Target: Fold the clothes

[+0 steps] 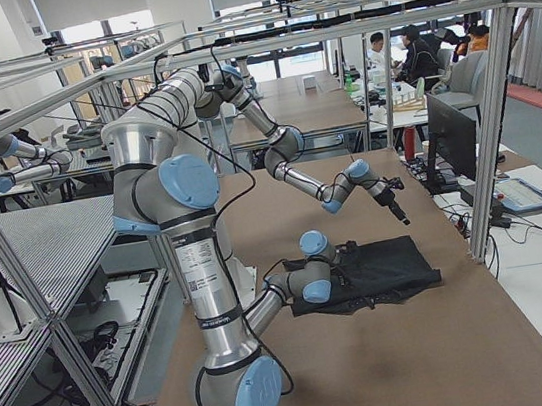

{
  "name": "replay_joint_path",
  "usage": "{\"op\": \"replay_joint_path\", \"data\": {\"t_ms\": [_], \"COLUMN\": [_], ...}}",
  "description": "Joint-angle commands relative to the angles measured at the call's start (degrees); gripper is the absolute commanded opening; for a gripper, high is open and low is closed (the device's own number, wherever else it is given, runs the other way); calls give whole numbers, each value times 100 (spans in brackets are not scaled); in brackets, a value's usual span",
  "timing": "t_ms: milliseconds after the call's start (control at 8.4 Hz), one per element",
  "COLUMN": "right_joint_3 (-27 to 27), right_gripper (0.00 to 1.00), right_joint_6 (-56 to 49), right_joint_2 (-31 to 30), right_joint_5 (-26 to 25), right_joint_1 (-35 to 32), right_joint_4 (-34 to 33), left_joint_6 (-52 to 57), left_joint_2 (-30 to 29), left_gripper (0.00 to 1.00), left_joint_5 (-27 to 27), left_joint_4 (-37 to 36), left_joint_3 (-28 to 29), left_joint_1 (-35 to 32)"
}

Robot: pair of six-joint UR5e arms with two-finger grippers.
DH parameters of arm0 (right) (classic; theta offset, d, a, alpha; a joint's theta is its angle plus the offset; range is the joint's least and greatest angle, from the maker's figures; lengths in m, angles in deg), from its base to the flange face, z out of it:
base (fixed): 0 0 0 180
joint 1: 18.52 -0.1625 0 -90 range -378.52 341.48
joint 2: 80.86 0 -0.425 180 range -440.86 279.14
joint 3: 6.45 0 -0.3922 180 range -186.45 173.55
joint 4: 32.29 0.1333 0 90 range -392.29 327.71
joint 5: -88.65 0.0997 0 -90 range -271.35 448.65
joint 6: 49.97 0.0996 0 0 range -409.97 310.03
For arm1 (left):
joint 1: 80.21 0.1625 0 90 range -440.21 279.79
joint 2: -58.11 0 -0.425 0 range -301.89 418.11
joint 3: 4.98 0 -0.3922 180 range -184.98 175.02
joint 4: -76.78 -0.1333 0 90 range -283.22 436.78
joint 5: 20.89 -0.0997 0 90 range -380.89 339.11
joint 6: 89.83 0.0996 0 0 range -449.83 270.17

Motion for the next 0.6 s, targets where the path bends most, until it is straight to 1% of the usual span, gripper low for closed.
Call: {"op": "replay_joint_path", "data": {"t_ms": [0,119,238,357,476], "right_joint_3": [60,244,585,1154,1577], "right_gripper": [94,94,94,94,94], "right_joint_6": [-353,-580,-634,-757,-871], "right_joint_2": [416,712,1107,1529,1802], "right_joint_5": [-309,-624,-732,-785,-1073], "right_joint_1": [33,33,33,33,33], "right_joint_4": [-1212,-1501,-1800,-1829,-1830], "left_joint_6": [56,56,108,292,311], "left_joint_2": [159,395,650,878,1063], "left_gripper": [94,94,94,94,94], "left_joint_5": [178,274,579,904,986], "left_joint_4": [257,502,756,1159,1476], "left_joint_3": [-25,-191,-227,-227,-227], "left_joint_1": [-71,-80,-245,-404,-518]}}
